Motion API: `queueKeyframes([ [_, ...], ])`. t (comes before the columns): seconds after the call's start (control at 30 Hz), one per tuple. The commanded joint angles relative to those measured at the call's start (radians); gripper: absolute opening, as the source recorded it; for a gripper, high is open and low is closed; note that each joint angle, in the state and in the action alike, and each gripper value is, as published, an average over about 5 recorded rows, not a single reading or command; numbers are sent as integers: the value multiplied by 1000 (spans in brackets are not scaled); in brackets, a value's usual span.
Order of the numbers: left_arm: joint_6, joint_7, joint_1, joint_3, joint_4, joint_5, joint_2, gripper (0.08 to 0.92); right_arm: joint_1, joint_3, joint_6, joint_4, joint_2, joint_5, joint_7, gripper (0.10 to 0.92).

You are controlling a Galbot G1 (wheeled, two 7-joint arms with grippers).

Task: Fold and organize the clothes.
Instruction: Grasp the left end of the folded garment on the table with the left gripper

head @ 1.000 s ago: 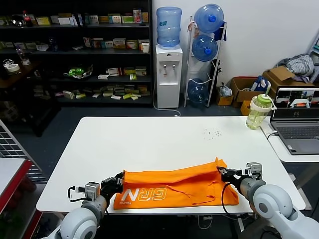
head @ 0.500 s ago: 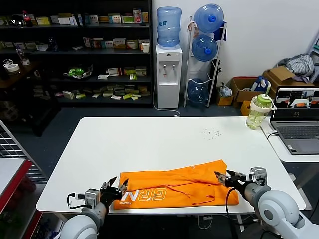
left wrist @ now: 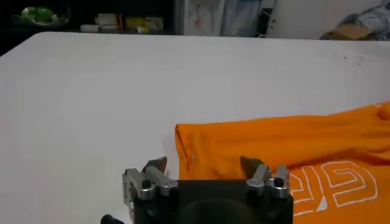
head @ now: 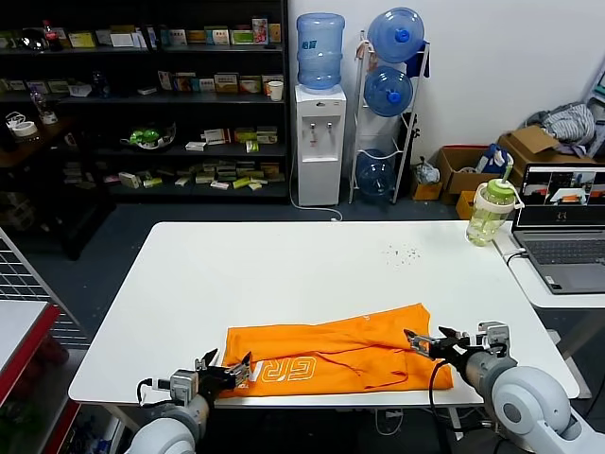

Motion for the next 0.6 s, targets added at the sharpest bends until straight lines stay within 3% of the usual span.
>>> queueKeyframes([
  [0.03, -2, 2, 1, 4, 36, 7, -24, 742, -11, 8, 0, 4, 3, 0, 1, 823],
  [0.6, -3, -6, 1, 5, 17, -6, -26, 257, -9, 8, 8, 7, 14, 2, 6, 823],
])
